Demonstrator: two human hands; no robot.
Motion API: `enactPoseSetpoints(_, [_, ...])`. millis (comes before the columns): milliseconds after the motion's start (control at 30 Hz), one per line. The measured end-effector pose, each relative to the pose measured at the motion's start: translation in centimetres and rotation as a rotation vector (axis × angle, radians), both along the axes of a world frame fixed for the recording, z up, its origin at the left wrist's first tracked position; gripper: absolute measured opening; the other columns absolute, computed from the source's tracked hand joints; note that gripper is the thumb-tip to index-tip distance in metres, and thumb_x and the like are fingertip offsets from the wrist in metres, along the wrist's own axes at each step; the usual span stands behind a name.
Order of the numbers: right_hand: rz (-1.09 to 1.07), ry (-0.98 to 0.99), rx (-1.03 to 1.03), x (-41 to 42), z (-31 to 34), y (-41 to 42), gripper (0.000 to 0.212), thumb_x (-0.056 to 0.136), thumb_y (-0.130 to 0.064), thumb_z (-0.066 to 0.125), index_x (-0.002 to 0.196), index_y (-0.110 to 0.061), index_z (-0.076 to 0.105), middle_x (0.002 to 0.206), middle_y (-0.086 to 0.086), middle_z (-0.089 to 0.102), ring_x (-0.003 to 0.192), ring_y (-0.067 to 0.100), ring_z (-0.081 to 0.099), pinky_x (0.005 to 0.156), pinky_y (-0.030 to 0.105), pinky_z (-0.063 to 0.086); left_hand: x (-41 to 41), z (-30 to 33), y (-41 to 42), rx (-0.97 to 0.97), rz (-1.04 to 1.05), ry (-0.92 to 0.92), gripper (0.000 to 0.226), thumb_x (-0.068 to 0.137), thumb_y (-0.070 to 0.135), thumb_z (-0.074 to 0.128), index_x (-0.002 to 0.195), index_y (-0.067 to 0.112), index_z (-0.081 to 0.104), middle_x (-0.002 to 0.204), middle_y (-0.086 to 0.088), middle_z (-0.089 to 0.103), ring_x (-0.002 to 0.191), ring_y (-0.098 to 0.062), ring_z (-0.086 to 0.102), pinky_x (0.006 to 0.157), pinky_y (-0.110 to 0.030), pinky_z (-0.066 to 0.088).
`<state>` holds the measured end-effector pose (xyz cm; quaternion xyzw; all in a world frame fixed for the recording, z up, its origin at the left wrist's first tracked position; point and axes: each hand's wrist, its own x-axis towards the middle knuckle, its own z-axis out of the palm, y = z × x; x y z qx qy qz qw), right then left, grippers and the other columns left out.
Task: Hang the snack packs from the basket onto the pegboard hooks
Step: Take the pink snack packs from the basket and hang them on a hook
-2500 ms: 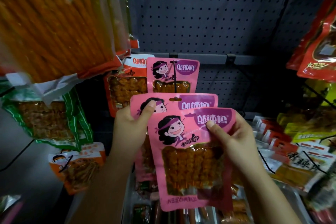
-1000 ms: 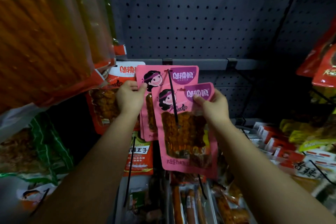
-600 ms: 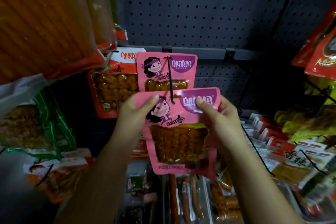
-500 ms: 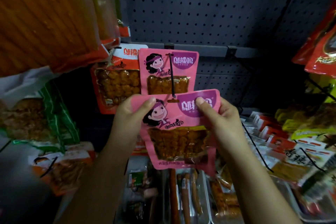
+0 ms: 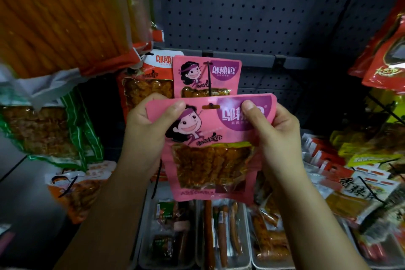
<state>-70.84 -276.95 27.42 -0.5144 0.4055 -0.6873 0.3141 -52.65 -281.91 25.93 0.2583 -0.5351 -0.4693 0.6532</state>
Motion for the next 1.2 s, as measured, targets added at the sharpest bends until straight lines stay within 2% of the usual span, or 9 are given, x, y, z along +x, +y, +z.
enactPoseSetpoints(200, [-0.028,-0.027,0.084,-0.1,-0.8,-0.5,0.009,0.081,-0.03,0.067,0.08,-0.024,0.074,0.08,0.001,0.076,0.074,0.016,0.073,0.061,0.021,0.055,-0.4,-0.2,-0.6,0.059,0.017,-0.044,0.009,0.076,0.024,0.071,0.068,0.027,0.067,0.07,0.001,0.072,0.067,-0.014,0.07,0.057,-0.024,0.054])
enactPoseSetpoints(300, [-0.042,-0.013,0.106,-0.1,-1.3,-0.8,0.011,0.08,-0.033,0.066,0.08,-0.025,0.074,0.079,0.0,0.076,0.073,0.015,0.073,0.06,0.02,0.054,-0.5,-0.8,-0.8,0.105,0.0,-0.031,0.005,0.073,0.031,0.073,0.073,0.026,0.07,0.073,0.0,0.074,0.07,-0.014,0.071,0.058,-0.023,0.054])
enactPoseSetpoints(467, [-0.079,-0.032,0.15,-0.1,-2.0,-1.7,0.018,0.075,-0.039,0.067,0.079,-0.023,0.074,0.081,0.005,0.076,0.077,0.021,0.073,0.069,0.032,0.059,-0.1,-1.7,-1.5,0.137,-0.05,-0.04,0.023,0.065,0.041,0.074,0.086,0.03,0.074,0.089,0.001,0.076,0.083,-0.015,0.072,0.066,-0.022,0.056])
enactPoseSetpoints(700, [-0.086,0.032,0.184,-0.5,-3.7,-2.3,0.032,0.078,-0.041,0.063,0.092,-0.013,0.07,0.086,0.007,0.075,0.08,0.023,0.071,0.074,0.036,0.055,1.2,-4.5,-3.0,0.208,-0.065,-0.115,0.031,0.069,0.041,0.071,0.097,0.03,0.073,0.103,0.0,0.074,0.097,-0.017,0.07,0.075,-0.024,0.056])
enactPoseSetpoints(800, [-0.099,-0.001,0.205,-1.0,-4.4,-3.3,0.032,0.084,-0.03,0.062,0.085,0.002,0.06,0.072,0.016,0.054,0.069,0.022,0.054,0.069,0.036,0.045,0.9,-4.7,-4.0,0.196,-0.015,-0.124,0.025,0.072,0.039,0.07,0.097,0.032,0.073,0.101,0.002,0.074,0.095,-0.016,0.07,0.076,-0.025,0.056])
enactPoseSetpoints(867, [-0.128,0.02,0.222,-1.3,-4.4,-4.4,0.022,0.09,-0.02,0.06,0.081,0.0,0.057,0.069,0.014,0.046,0.066,0.021,0.046,0.065,0.031,0.04,0.5,-4.7,-4.9,0.225,0.03,-0.126,0.026,0.07,0.04,0.07,0.095,0.033,0.073,0.099,0.003,0.075,0.094,-0.016,0.07,0.078,-0.03,0.056])
enactPoseSetpoints(1033, [-0.226,0.094,0.262,-2.2,-3.4,-8.1,0.019,0.091,-0.018,0.062,0.074,-0.01,0.058,0.058,0.007,0.054,0.048,0.013,0.051,0.048,0.021,0.044,-0.6,-4.3,-7.9,0.227,0.115,-0.207,0.006,0.081,0.031,0.07,0.086,0.034,0.073,0.093,0.003,0.075,0.091,-0.017,0.071,0.084,-0.04,0.055])
enactPoseSetpoints(1133, [-0.27,0.123,0.294,-2.7,-2.8,-10.4,0.021,0.09,-0.022,0.063,0.074,-0.009,0.061,0.068,0.015,0.061,0.059,0.029,0.059,0.06,0.043,0.054,-1.1,-3.7,-10.2,0.22,0.222,-0.332,0.009,0.082,0.03,0.07,0.074,0.035,0.069,0.08,0.006,0.074,0.078,-0.016,0.071,0.078,-0.04,0.058])
enactPoseSetpoints(1200, [-0.325,0.171,0.319,-3.0,-2.5,-12.1,0.024,0.089,-0.025,0.064,0.07,-0.012,0.061,0.07,0.013,0.065,0.065,0.032,0.063,0.07,0.049,0.055,-1.3,-3.2,-11.7,0.204,0.253,-0.406,0.009,0.083,0.029,0.069,0.075,0.032,0.067,0.076,0.006,0.073,0.073,-0.016,0.071,0.074,-0.041,0.059])
